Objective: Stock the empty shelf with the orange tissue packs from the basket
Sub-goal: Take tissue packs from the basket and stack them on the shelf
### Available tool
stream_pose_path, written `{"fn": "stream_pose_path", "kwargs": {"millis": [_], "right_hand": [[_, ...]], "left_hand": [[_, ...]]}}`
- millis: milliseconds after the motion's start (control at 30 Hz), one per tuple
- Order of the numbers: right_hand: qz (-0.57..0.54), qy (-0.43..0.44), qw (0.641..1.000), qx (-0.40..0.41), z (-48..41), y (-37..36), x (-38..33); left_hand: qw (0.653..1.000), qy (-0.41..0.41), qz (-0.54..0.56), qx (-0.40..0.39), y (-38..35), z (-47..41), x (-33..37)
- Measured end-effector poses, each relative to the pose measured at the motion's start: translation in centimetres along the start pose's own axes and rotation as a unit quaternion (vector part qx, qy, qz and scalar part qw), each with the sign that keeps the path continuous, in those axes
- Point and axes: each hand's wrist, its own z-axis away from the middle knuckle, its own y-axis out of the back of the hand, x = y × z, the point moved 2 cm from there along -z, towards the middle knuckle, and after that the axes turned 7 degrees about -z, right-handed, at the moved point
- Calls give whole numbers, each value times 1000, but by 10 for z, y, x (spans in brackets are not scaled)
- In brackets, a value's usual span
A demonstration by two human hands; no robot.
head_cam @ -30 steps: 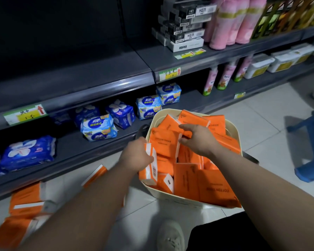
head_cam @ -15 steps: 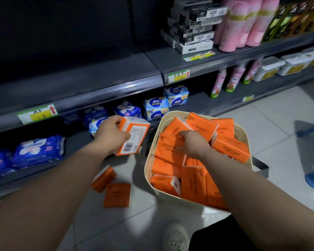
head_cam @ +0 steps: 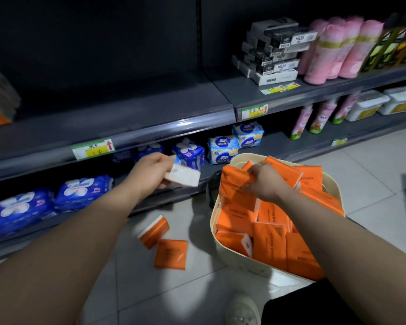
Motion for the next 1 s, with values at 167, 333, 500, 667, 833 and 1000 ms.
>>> {"fn": "stream_pose_path", "kwargs": {"millis": [167, 333, 500, 667, 833, 1000], "right_hand": [[-39, 43, 997, 41, 16, 27, -48], [-50, 91, 993, 60, 24, 51, -118], [-65, 142, 986, 53, 28, 55, -195], [-65, 179, 981, 42, 32, 40, -265], [-54, 205, 977, 28, 32, 17, -324], [-60, 212, 975, 15, 14, -10, -376]], "left_hand": [[990, -71, -112, 54, 47, 11, 7], [984, -69, -137, 87, 101, 28, 6], [984, -45, -127, 113, 162, 44, 1], [987, -3, -79, 141, 224, 58, -17], [981, 4, -58, 184, 291, 70, -48], [970, 6, -98, 223, 348, 62, -76]]}}
